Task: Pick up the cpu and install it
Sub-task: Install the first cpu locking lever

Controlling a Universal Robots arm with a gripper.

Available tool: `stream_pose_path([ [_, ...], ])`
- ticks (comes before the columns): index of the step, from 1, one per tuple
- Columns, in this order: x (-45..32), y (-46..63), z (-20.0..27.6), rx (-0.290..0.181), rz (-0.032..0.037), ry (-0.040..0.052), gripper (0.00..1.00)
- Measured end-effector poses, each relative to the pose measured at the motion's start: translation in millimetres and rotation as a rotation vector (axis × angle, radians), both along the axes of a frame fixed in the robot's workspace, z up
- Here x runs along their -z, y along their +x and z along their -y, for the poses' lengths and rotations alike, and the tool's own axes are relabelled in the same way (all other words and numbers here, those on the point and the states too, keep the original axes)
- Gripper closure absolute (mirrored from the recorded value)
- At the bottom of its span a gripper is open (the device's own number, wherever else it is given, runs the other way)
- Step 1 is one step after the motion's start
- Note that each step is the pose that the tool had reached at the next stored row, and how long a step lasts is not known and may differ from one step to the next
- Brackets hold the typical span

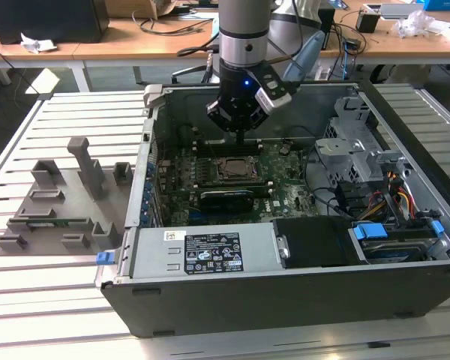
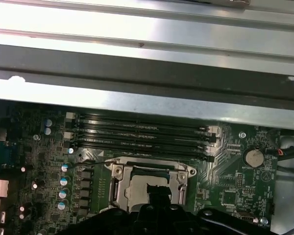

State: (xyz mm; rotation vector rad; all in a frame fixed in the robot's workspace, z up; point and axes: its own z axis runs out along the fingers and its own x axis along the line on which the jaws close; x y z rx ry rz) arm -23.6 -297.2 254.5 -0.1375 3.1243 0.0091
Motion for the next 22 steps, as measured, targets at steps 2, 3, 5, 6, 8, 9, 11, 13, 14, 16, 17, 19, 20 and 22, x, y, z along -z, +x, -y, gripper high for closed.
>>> stream_pose_path([
  [2,0.0,-2.8,0.0,0.000,0.0000,0.0000,0.89],
  [3,0.0,-4.0,0.0,0.000,0.0000,0.0000,0.89],
  [5,0.0,-6.2,0.0,0.000,0.0000,0.0000,0.89],
  [6,0.0,-7.0,0.0,0.000,0.0000,-0.0001,0.89],
  [8,0.0,-8.5,0.0,0.000,0.0000,0.0000,0.89],
  [9,0.0,-9.7,0.0,0.000,0.0000,0.0000,0.89],
  [11,0.0,-12.1,0.0,0.000,0.0000,0.0000,0.89],
  [13,0.0,-16.1,0.0,0.000,0.0000,0.0000,0.89],
  [14,0.0,-17.5,0.0,0.000,0.0000,0.0000,0.89],
  [16,0.0,-21.3,0.0,0.000,-0.0001,-0.0001,0.89],
  [17,0.0,-22.6,0.0,0.000,0.0001,0.0000,0.89],
  [19,0.0,-25.0,0.0,0.000,0.0000,-0.0001,0.89],
  [20,0.0,-26.6,0.0,0.000,0.0000,-0.0001,0.89],
  [22,0.0,-28.2,0.0,0.000,0.0001,0.0000,0.89],
])
